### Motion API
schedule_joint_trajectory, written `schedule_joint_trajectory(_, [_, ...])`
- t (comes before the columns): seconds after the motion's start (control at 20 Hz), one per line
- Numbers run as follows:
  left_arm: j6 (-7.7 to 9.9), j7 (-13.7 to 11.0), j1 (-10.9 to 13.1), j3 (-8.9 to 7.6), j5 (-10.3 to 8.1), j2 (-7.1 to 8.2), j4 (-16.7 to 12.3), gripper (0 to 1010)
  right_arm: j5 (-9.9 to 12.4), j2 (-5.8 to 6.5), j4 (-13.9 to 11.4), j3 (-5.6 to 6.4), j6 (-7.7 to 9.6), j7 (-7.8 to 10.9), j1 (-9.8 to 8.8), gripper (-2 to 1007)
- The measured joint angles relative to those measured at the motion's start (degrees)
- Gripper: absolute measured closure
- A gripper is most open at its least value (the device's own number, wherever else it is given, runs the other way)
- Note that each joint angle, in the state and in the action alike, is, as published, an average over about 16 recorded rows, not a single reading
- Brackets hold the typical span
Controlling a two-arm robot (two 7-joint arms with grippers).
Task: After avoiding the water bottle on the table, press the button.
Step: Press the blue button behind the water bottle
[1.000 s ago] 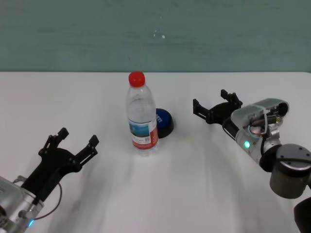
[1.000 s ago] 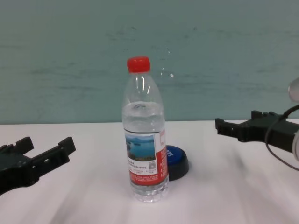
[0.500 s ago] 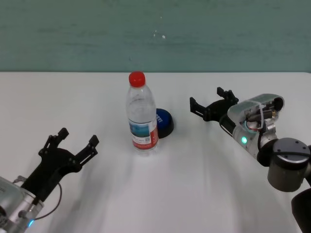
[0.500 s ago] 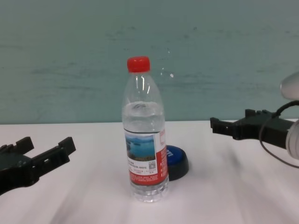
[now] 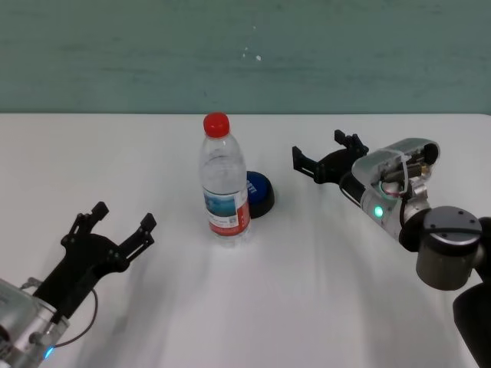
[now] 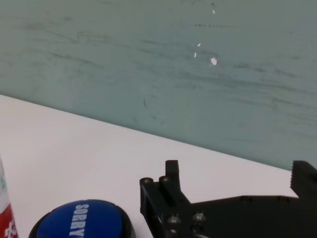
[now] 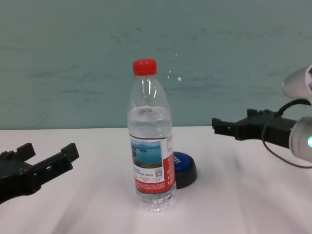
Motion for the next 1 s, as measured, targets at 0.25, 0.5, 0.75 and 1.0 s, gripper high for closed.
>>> schedule_joint_trajectory(0.25, [0.00,0.0,0.0,0.00,0.00,0.00,0.0,0,0.1,-0.09,1.4,-0.37,-0.41,0.28,1.25,1])
schedule_joint_trajectory(0.5, [0.00,0.0,0.0,0.00,0.00,0.00,0.0,0,0.2,-0.14,2.8,-0.69,-0.76,0.55,2.27,1])
schedule_joint_trajectory(0.75, [0.00,0.0,0.0,0.00,0.00,0.00,0.0,0,0.4,-0.21,4.0,-1.03,-1.08,0.94,3.14,1])
schedule_joint_trajectory(1.0, [0.00,0.0,0.0,0.00,0.00,0.00,0.0,0,0.7,-0.25,5.2,-1.39,-1.43,1.45,4.01,1])
